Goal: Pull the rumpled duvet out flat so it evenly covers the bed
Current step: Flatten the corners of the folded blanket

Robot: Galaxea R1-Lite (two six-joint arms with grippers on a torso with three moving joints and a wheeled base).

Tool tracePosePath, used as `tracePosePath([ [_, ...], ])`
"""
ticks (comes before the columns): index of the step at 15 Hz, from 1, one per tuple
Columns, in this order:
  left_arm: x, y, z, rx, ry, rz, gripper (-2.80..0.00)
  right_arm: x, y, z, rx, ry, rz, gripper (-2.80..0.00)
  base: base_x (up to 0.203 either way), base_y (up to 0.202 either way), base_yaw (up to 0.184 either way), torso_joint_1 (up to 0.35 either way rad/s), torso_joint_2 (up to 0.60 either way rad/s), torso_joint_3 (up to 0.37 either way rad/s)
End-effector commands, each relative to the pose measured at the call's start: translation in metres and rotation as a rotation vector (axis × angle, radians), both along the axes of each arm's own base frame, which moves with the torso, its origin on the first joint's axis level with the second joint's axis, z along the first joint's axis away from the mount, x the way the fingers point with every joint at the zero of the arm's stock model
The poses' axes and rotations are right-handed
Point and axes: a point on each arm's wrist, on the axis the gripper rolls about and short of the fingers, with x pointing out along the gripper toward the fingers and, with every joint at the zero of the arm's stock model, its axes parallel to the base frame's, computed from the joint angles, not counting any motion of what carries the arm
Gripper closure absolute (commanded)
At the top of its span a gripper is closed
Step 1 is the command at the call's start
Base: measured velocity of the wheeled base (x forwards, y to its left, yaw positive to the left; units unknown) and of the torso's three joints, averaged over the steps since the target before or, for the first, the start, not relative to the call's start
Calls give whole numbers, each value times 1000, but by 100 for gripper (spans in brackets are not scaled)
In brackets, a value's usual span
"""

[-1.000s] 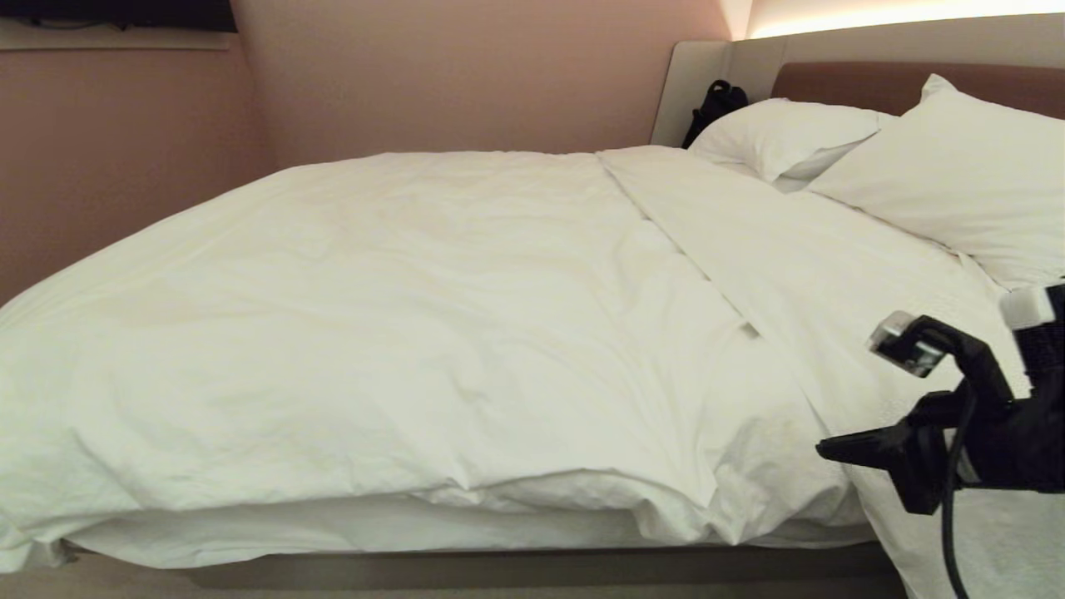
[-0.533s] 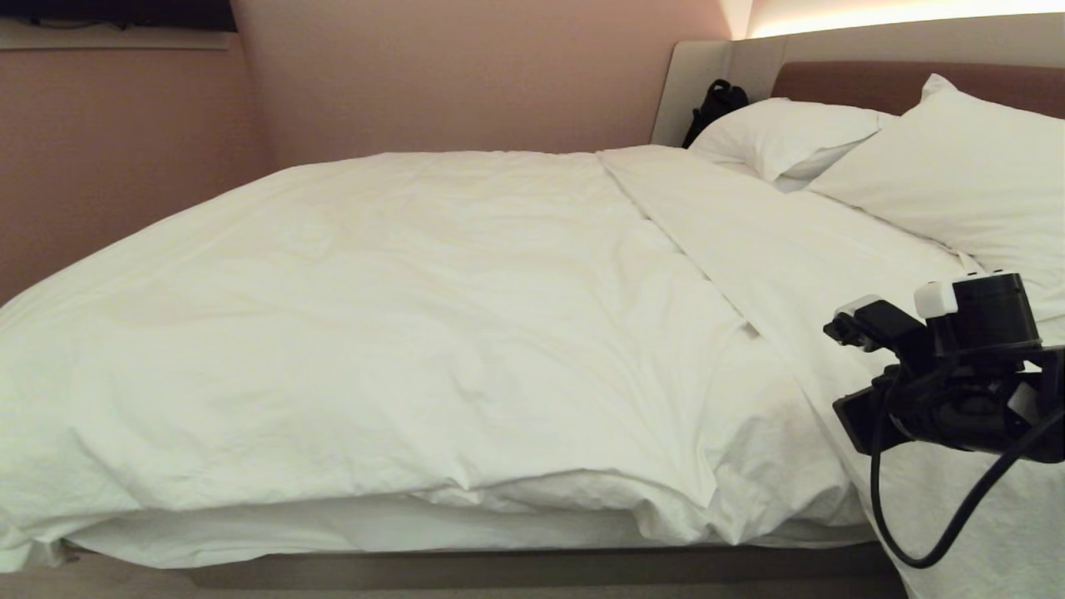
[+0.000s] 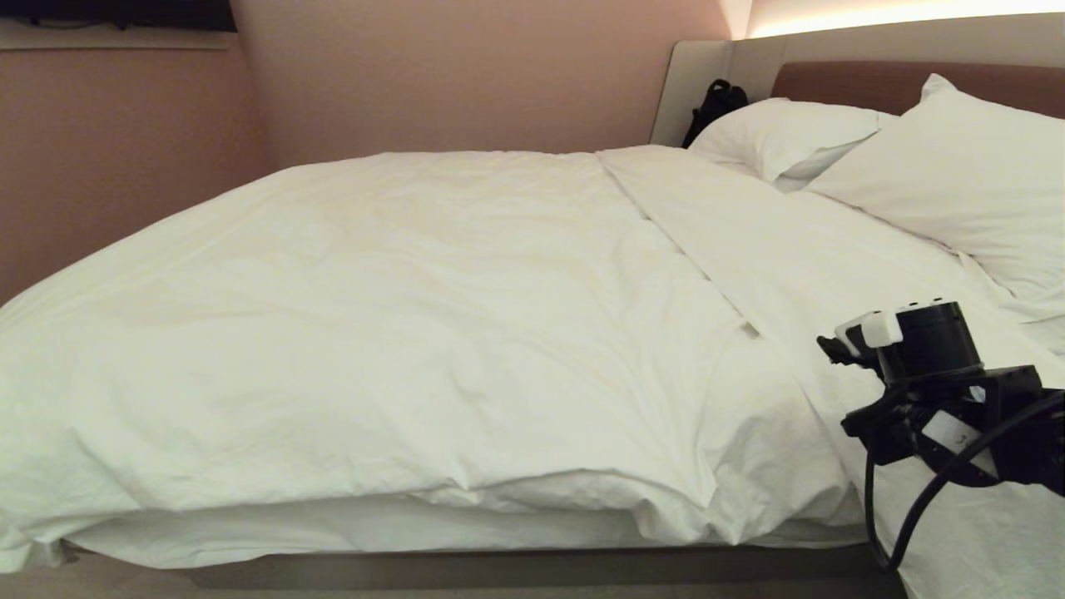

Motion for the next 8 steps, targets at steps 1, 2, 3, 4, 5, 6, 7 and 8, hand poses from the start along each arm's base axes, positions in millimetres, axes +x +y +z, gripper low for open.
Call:
tracePosePath([
  [1, 0, 0, 0, -1, -2, 1, 0, -2, 5, -7, -137, -30, -151, -280, 0, 0, 0, 0, 0, 0],
  [2, 0, 0, 0, -1, -1, 1, 0, -1, 10, -10, -127, -32, -145, -280, 0, 0, 0, 0, 0, 0],
  [3, 0, 0, 0, -1, -1, 1, 0, 1, 16, -16, -116, -30, -136, -280, 0, 0, 0, 0, 0, 0],
  [4, 0, 0, 0, -1, 0, 1, 0, 2, 20, -21, -111, -26, -131, -280, 0, 0, 0, 0, 0, 0],
  [5, 0, 0, 0, -1, 0, 1, 0, 5, 22, -25, -115, -17, -130, -280, 0, 0, 0, 0, 0, 0],
  [6, 0, 0, 0, -1, -1, 1, 0, 8, 23, -28, -114, -15, -132, -280, 0, 0, 0, 0, 0, 0],
  [7, 0, 0, 0, -1, -1, 1, 0, 11, 25, -31, -104, -23, -135, -280, 0, 0, 0, 0, 0, 0],
  [8, 0, 0, 0, -1, 0, 1, 0, 15, 26, -34, -99, -31, -135, -280, 0, 0, 0, 0, 0, 0],
])
